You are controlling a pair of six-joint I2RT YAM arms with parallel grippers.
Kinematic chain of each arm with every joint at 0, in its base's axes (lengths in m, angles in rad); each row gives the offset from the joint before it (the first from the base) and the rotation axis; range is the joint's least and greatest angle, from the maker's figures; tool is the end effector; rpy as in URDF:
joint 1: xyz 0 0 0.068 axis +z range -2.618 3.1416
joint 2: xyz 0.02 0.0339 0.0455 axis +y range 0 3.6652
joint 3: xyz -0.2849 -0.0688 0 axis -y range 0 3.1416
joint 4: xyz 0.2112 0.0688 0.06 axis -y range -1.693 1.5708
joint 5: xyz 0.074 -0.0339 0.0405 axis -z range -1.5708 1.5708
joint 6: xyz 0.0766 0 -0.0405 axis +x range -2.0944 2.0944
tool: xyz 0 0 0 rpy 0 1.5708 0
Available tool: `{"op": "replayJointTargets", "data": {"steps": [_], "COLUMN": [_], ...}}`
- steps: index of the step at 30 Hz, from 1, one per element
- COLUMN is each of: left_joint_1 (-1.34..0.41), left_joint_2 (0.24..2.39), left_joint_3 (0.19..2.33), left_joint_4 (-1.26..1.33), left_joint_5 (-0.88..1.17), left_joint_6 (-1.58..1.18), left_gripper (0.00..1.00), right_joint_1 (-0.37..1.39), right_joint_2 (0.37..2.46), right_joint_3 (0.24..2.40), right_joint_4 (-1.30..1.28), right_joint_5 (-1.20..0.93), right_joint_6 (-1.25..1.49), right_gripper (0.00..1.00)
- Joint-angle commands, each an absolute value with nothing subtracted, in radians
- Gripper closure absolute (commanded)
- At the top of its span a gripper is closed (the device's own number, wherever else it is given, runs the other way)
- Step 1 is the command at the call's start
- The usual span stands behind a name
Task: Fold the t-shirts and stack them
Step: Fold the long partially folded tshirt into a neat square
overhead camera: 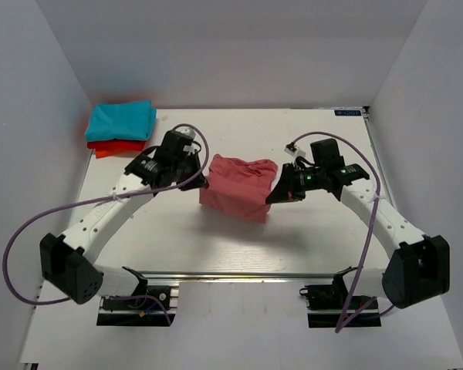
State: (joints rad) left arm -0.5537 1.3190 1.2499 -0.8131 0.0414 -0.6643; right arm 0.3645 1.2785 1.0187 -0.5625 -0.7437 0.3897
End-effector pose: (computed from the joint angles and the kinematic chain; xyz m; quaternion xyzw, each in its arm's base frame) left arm 0.2191 -0.1392 0.3185 -0.0450 0.9401 -0.2090 0.2656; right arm 0.2115 0.1362 0.2945 -0.1219 0.8688 0.4398 0.1921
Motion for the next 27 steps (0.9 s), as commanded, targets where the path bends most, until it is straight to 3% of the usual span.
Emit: {"op": "replayJointTargets", "data": {"steps": [1,7,16,24,26,27], "left_joint_1": [-0.539,-0.517,-0.485,-0.440,-0.440,-0.431], "left_joint_2": [1.396,1.548,1.785,1.985,2.011,2.040], "left_joint_3": [1.347,1.515,1.650,1.746,1.761,1.791], "left_joint_4": [-0.819,-0.816,-0.743,-0.635,-0.571,-0.554], "left_joint_5": [-0.080,-0.167,-0.134,-0.098,-0.077,-0.065], "left_joint_6": [-0.678,-0.657,-0.624,-0.604,-0.595,-0.595], "left_gripper": [1.00,1.00,1.00,1.00,0.96,0.90], "right_joint_1": [0.324,0.255,0.166,0.146,0.143,0.143], "right_joint_2": [1.324,1.440,1.667,1.825,1.864,1.891], "right_joint_3": [1.032,1.086,1.184,1.261,1.308,1.325], "right_joint_4": [-0.443,-0.368,-0.316,-0.218,-0.170,-0.173], "right_joint_5": [-0.810,-0.816,-0.891,-0.798,-0.799,-0.799], "right_joint_6": [0.402,0.388,0.367,0.364,0.350,0.342], "right_gripper": [1.00,1.00,1.00,1.00,1.00,0.93]}}
